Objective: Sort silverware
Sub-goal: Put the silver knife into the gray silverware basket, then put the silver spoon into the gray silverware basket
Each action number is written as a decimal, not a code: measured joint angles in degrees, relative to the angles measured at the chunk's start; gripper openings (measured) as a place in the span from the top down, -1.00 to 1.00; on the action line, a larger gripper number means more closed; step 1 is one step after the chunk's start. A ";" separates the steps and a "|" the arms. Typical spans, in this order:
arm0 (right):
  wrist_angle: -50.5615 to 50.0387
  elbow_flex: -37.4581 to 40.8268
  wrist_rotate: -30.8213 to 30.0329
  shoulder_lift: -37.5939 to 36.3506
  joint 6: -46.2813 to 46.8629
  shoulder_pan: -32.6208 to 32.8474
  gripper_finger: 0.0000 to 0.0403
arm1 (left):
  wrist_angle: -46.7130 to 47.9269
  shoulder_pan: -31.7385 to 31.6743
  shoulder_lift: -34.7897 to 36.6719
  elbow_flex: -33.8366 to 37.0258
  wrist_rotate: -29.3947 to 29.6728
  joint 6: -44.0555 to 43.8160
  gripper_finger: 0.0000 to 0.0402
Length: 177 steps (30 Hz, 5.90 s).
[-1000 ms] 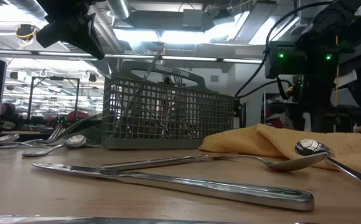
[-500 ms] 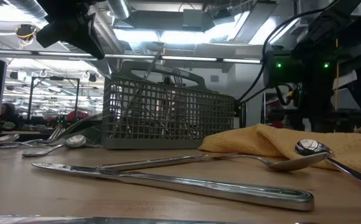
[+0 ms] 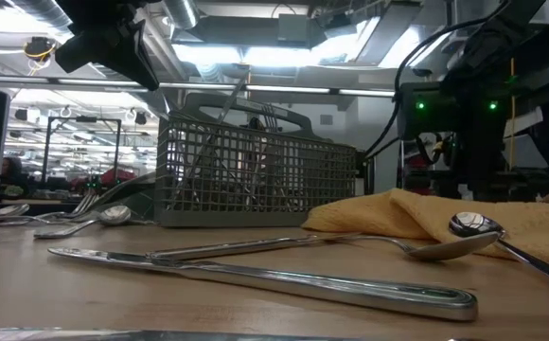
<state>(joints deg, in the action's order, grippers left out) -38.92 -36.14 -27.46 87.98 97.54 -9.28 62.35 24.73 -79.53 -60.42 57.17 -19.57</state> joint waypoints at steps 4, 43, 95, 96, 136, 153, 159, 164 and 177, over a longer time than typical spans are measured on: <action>-0.03 0.02 0.00 0.27 0.05 -0.02 0.56 | 0.00 -0.01 0.00 0.00 0.00 0.00 0.90; -6.94 -15.67 -4.53 0.36 -26.20 -0.07 0.98 | 0.58 0.00 0.00 0.00 0.00 -9.85 0.91; 66.72 -27.87 -12.25 10.56 -99.33 10.50 0.97 | 17.80 0.20 0.00 0.02 -7.28 -46.57 0.91; 69.08 -27.87 -10.57 11.21 -100.28 9.99 0.98 | 17.79 0.20 0.00 0.02 -7.28 -46.53 0.91; 82.96 -27.87 4.33 25.45 -109.55 4.77 0.67 | 18.05 0.20 0.00 0.02 -7.28 -44.94 0.91; 65.04 -27.95 -0.42 18.72 -110.87 6.92 0.39 | 18.09 -0.02 0.00 0.02 -10.16 -48.58 0.91; 57.92 -28.00 -0.44 15.11 -110.83 9.27 0.39 | 18.34 -2.12 1.63 0.02 -20.70 -51.65 0.91; 51.92 -28.00 -0.42 12.79 -107.85 10.99 0.39 | 17.97 -4.20 2.80 0.00 -27.40 -52.29 0.91; 32.78 -28.00 -0.30 10.16 -101.50 12.81 0.39 | 8.83 -5.22 2.65 0.00 -31.34 -57.94 0.91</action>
<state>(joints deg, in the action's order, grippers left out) -6.15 -64.14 -27.77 98.14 -3.96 3.53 71.17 19.51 -76.87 -60.42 25.82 -77.51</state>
